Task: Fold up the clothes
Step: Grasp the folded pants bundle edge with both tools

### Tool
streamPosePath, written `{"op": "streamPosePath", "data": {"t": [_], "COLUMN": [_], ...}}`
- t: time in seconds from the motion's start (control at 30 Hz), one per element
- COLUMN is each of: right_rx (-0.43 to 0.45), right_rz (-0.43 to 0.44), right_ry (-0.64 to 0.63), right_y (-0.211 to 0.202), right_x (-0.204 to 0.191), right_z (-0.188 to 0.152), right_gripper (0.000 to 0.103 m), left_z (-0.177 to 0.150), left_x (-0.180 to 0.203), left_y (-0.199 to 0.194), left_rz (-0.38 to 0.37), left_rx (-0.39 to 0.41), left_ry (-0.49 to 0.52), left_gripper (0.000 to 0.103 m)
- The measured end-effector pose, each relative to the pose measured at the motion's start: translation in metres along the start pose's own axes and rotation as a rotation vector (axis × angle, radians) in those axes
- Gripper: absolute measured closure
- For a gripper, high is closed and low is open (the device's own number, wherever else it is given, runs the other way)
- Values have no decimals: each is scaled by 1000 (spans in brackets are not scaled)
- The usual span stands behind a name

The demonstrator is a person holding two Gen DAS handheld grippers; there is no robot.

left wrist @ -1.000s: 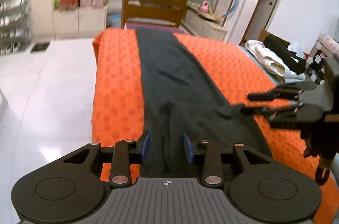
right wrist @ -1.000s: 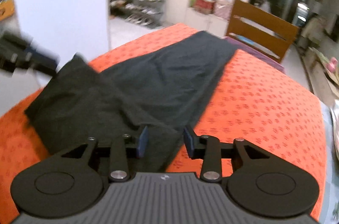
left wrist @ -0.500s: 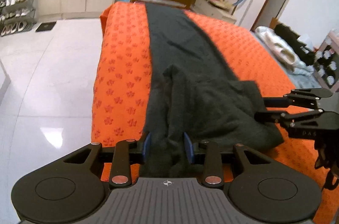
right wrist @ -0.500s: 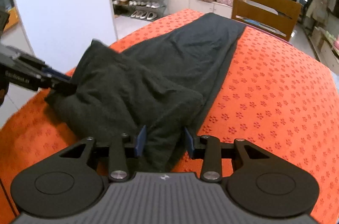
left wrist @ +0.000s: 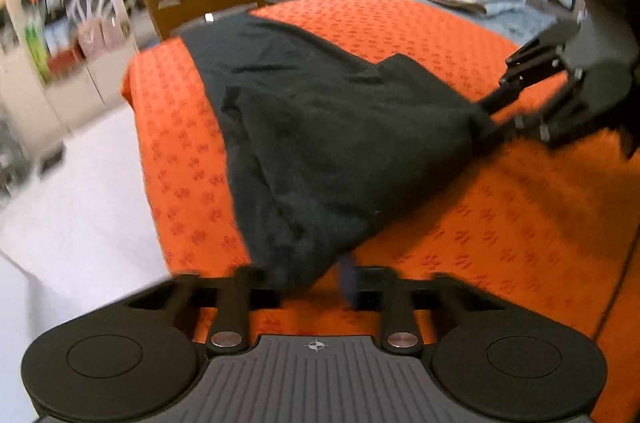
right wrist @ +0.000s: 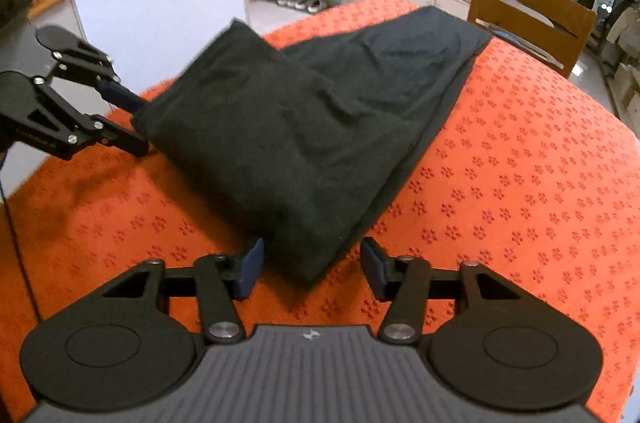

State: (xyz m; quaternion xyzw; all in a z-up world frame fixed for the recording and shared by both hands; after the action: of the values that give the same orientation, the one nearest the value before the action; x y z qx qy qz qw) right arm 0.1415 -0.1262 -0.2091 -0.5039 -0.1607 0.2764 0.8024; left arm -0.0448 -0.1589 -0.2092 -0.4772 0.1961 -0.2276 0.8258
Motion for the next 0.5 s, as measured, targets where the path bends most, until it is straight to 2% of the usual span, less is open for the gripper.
{"op": "streamPosePath", "data": {"t": [0.03, 0.17, 0.23, 0.27, 0.33, 0.37, 0.4, 0.43, 0.5], "right_rx": [3, 19, -6, -17, -22, -17, -5, 10, 39], "right_rz": [-5, -46, -75, -108, -170, -185, -195, -202, -216], "right_ry": [-1, -37, -83, -123, -198, -224, -248, -270, -330], "right_y": [-2, -13, -12, -11, -14, -17, -20, -24, -29], "right_x": [-1, -1, -4, -6, -11, -13, -17, -20, -31], "right_z": [1, 5, 0, -4, -10, -13, -14, -14, -12], "right_gripper": [97, 97, 97, 94, 75, 61, 54, 52, 46], "left_z": [0, -4, -9, -11, -15, -15, -15, -15, -12], "left_x": [-5, -18, -21, -21, -17, -14, -12, -9, -1], "left_y": [-3, -11, -14, -15, -21, -25, -28, -32, -37], "left_rz": [-5, 7, 24, 32, 58, 63, 67, 74, 82], "left_rx": [5, 4, -4, -5, 9, 17, 27, 40, 63], "left_ry": [-17, -39, -34, -33, -20, -9, 1, 13, 47], "left_gripper": [96, 96, 91, 89, 82, 78, 70, 63, 56]}}
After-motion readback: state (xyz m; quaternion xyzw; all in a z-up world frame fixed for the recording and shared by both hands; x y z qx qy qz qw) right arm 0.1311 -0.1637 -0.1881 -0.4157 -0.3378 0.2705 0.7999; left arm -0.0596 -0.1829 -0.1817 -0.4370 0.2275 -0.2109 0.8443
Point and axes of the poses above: each gripper's, at about its wrist camera, not at the fingertips, and y roughly the way its jaws point, x to its right, z to its top, the point moved 9 cm from there along y, roughly the way its jaws point, and after that the axes turned 13 degrees about -x, right-handed, at the moved point
